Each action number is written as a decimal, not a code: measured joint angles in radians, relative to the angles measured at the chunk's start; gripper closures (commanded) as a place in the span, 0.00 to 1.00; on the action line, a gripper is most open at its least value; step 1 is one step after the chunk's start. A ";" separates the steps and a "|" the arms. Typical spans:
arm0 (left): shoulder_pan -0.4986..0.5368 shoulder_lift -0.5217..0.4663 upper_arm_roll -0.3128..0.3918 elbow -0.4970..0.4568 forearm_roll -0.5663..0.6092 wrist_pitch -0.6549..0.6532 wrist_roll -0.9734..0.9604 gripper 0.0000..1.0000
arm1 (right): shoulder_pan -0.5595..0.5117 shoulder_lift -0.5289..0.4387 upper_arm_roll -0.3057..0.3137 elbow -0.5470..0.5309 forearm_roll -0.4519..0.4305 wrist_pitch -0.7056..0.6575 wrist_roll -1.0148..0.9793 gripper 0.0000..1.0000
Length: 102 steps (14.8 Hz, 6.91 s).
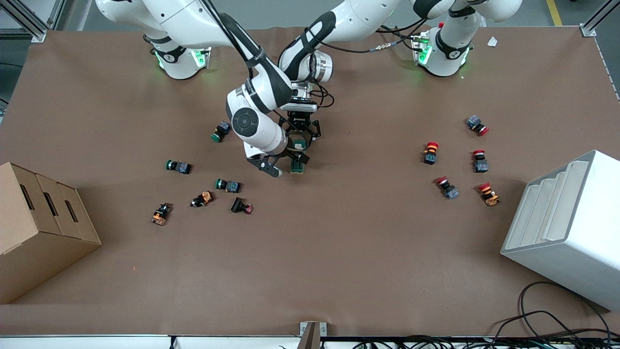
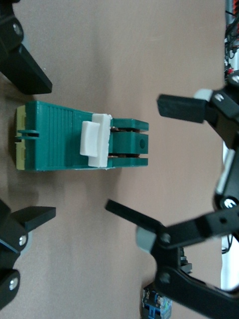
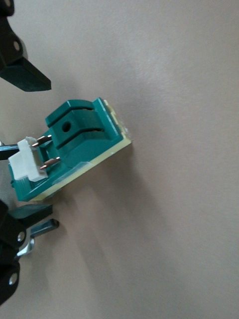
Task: Close load switch with both arms
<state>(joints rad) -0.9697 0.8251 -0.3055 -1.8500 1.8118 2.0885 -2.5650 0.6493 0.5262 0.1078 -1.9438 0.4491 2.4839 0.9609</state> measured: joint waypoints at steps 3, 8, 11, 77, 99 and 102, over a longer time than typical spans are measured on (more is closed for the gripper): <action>-0.013 0.018 -0.001 -0.004 0.052 -0.059 -0.038 0.00 | 0.009 0.012 0.007 0.000 0.018 0.023 -0.004 0.00; -0.017 0.023 -0.001 -0.005 0.064 -0.076 -0.050 0.00 | 0.038 0.043 0.008 0.000 0.043 0.088 -0.004 0.00; -0.017 0.023 0.000 -0.005 0.064 -0.076 -0.051 0.00 | 0.038 0.043 0.007 0.000 0.044 0.088 -0.004 0.00; 0.015 0.043 0.022 0.075 -0.005 -0.074 0.070 0.00 | -0.461 -0.134 -0.175 0.327 -0.318 -0.549 -0.732 0.00; 0.674 -0.589 -0.019 0.334 -1.463 -0.122 1.604 0.00 | -0.639 -0.280 -0.175 0.571 -0.464 -1.042 -0.964 0.00; 0.860 -0.651 -0.014 0.334 -1.632 -0.153 1.914 0.00 | -0.641 -0.280 -0.175 0.598 -0.464 -1.064 -0.965 0.00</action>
<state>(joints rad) -0.1100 0.1745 -0.3199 -1.5163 0.1803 1.9352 -0.6507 0.0087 0.2464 -0.0672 -1.3459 -0.0153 1.4195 -0.0039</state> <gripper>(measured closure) 0.000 0.000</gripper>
